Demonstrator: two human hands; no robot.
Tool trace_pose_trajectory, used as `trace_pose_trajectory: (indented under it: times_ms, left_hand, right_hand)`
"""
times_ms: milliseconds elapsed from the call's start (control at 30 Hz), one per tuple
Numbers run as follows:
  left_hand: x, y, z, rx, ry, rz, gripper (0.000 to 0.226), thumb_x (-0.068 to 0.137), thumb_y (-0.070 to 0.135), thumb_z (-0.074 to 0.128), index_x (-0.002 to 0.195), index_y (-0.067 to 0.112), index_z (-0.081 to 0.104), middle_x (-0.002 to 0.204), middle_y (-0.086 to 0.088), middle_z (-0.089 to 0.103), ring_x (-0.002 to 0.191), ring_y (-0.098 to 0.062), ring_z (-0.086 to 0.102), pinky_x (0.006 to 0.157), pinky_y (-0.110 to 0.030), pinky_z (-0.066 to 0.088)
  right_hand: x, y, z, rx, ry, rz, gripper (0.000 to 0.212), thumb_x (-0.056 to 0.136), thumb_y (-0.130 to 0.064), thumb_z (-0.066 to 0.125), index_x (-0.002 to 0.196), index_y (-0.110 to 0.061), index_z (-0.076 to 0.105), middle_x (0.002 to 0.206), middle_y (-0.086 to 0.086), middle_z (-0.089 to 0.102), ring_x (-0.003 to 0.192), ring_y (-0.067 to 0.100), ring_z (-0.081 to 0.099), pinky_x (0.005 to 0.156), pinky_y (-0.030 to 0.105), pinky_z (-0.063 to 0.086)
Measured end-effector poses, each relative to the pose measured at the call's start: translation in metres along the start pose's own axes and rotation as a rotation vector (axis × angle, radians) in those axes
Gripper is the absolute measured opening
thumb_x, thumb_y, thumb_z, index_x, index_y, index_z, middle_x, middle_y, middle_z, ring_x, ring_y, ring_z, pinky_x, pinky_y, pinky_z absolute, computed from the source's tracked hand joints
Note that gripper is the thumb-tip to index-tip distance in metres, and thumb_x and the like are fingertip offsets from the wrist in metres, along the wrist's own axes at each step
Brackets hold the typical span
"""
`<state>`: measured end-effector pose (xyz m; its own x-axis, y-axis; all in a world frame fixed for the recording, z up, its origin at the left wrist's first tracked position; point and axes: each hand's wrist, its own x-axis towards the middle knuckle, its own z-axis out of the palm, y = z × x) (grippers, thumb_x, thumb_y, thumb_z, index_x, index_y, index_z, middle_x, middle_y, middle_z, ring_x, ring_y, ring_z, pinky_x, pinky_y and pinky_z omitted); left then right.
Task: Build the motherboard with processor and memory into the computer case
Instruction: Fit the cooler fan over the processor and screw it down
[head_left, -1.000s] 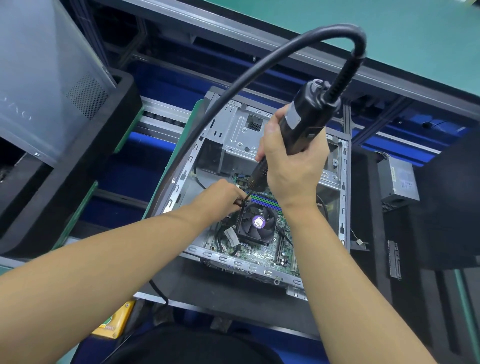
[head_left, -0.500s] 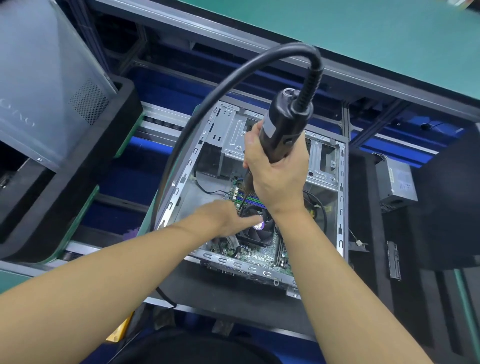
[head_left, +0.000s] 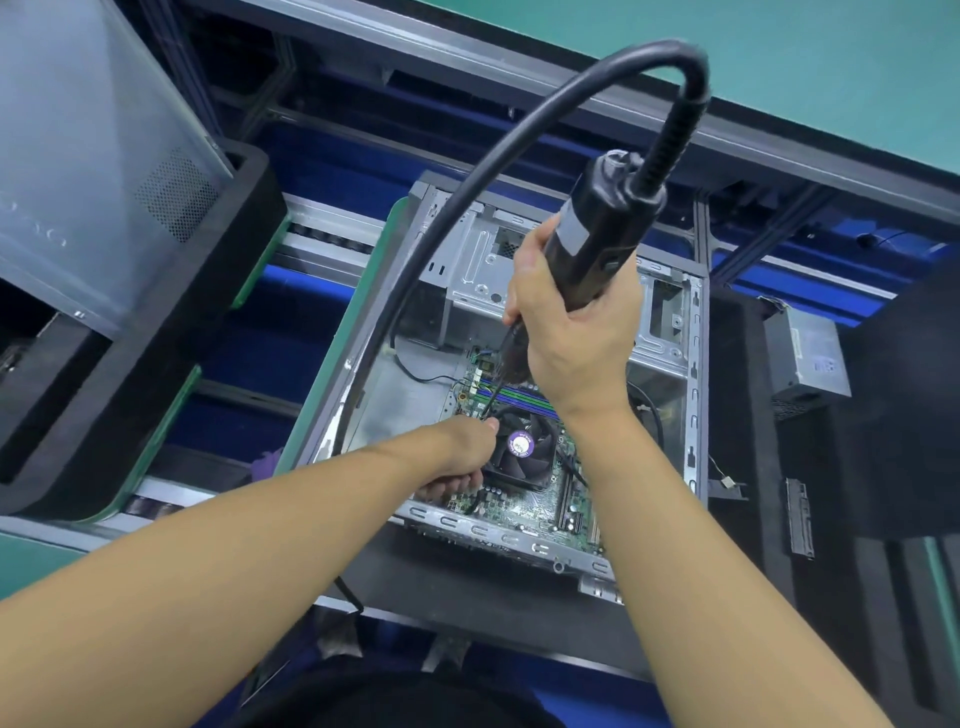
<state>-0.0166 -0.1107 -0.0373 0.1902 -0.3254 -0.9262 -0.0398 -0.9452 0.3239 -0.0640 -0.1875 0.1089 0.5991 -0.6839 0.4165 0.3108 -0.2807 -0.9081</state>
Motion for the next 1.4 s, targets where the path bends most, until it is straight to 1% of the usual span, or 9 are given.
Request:
trace_pose_trajectory:
  times_ms: [367, 733, 800, 867, 967, 1033, 1100, 1233, 1400]
  left_hand:
    - [0.007, -0.005, -0.002, -0.019, -0.007, 0.021, 0.082, 0.083, 0.077, 0.016, 0.063, 0.010, 0.059, 0.040, 0.004, 0.044, 0.029, -0.011, 0.032, 0.041, -0.012, 0.029]
    - [-0.002, -0.005, -0.002, 0.020, 0.056, 0.108, 0.086, 0.089, 0.072, 0.016, 0.067, 0.005, 0.065, 0.040, 0.000, 0.050, 0.030, -0.016, 0.040, 0.043, -0.016, 0.034]
    - [-0.006, -0.003, -0.003, 0.229, 0.199, 0.232, 0.082, 0.094, 0.066, 0.018, 0.082, 0.002, 0.068, 0.062, -0.005, 0.067, 0.050, -0.021, 0.060, 0.051, -0.022, 0.043]
    - [-0.012, 0.001, 0.000, 0.542, 0.488, 0.368, 0.072, 0.094, 0.067, 0.021, 0.082, 0.009, 0.062, 0.092, -0.009, 0.070, 0.079, -0.027, 0.062, 0.066, -0.031, 0.043]
    - [-0.026, 0.012, 0.012, 0.890, 0.879, 0.567, 0.061, 0.089, 0.071, 0.030, 0.061, 0.019, 0.046, 0.076, -0.003, 0.065, 0.063, -0.024, 0.048, 0.051, -0.028, 0.029]
    - [-0.032, 0.020, 0.019, 0.969, 0.972, 0.745, 0.054, 0.084, 0.072, 0.041, 0.073, 0.020, 0.054, 0.076, 0.000, 0.060, 0.068, -0.022, 0.052, 0.049, -0.028, 0.032]
    - [-0.026, 0.023, 0.024, 1.034, 0.923, 0.953, 0.063, 0.075, 0.075, 0.053, 0.100, 0.017, 0.052, 0.105, -0.003, 0.056, 0.095, -0.024, 0.053, 0.070, -0.036, 0.044]
    - [-0.012, 0.025, 0.026, 1.222, 0.701, 0.929, 0.107, 0.071, 0.077, 0.058, 0.150, 0.017, 0.018, 0.160, -0.011, 0.012, 0.146, -0.031, 0.016, 0.116, -0.043, 0.021]
    - [0.004, 0.025, 0.023, 1.207, 0.592, 0.924, 0.099, 0.077, 0.068, 0.062, 0.152, 0.026, 0.014, 0.148, -0.008, 0.032, 0.134, -0.029, 0.034, 0.111, -0.040, 0.027]
  right_hand:
    - [-0.007, -0.002, 0.013, -0.037, -0.105, 0.003, 0.016, 0.086, -0.027, 0.069, 0.090, -0.020, 0.055, 0.069, 0.018, 0.056, 0.055, 0.028, 0.053, 0.053, 0.044, 0.048]
    - [-0.007, -0.017, -0.002, -0.020, -0.031, 0.055, 0.038, 0.084, -0.023, 0.067, 0.091, 0.011, 0.051, 0.074, 0.031, 0.054, 0.056, 0.040, 0.052, 0.054, 0.053, 0.047]
    - [-0.008, -0.029, -0.013, -0.021, 0.016, 0.016, 0.034, 0.085, -0.022, 0.065, 0.091, 0.010, 0.053, 0.070, 0.022, 0.057, 0.056, 0.038, 0.053, 0.056, 0.047, 0.050]
    - [-0.009, -0.042, -0.026, -0.027, 0.060, -0.027, 0.033, 0.087, -0.020, 0.064, 0.092, 0.010, 0.052, 0.068, 0.019, 0.056, 0.055, 0.038, 0.052, 0.055, 0.043, 0.047]
    - [-0.013, -0.054, -0.047, -0.079, 0.123, -0.043, 0.037, 0.087, -0.022, 0.065, 0.093, 0.011, 0.050, 0.065, 0.024, 0.053, 0.053, 0.040, 0.050, 0.054, 0.047, 0.046]
    - [-0.020, -0.058, -0.059, -0.104, 0.155, -0.036, 0.031, 0.087, -0.022, 0.064, 0.093, 0.006, 0.052, 0.063, 0.021, 0.054, 0.050, 0.037, 0.051, 0.050, 0.043, 0.046]
    - [-0.030, -0.060, -0.067, -0.120, 0.177, -0.019, 0.023, 0.088, -0.022, 0.064, 0.094, -0.001, 0.055, 0.063, 0.017, 0.054, 0.048, 0.033, 0.052, 0.051, 0.039, 0.047]
    - [-0.044, -0.052, -0.079, -0.138, 0.225, 0.025, 0.028, 0.088, -0.027, 0.065, 0.091, -0.002, 0.054, 0.063, 0.020, 0.054, 0.052, 0.039, 0.051, 0.052, 0.049, 0.047]
    - [-0.048, -0.046, -0.085, -0.137, 0.259, 0.040, 0.021, 0.089, -0.023, 0.064, 0.090, -0.005, 0.053, 0.062, 0.020, 0.053, 0.048, 0.035, 0.051, 0.050, 0.047, 0.047]
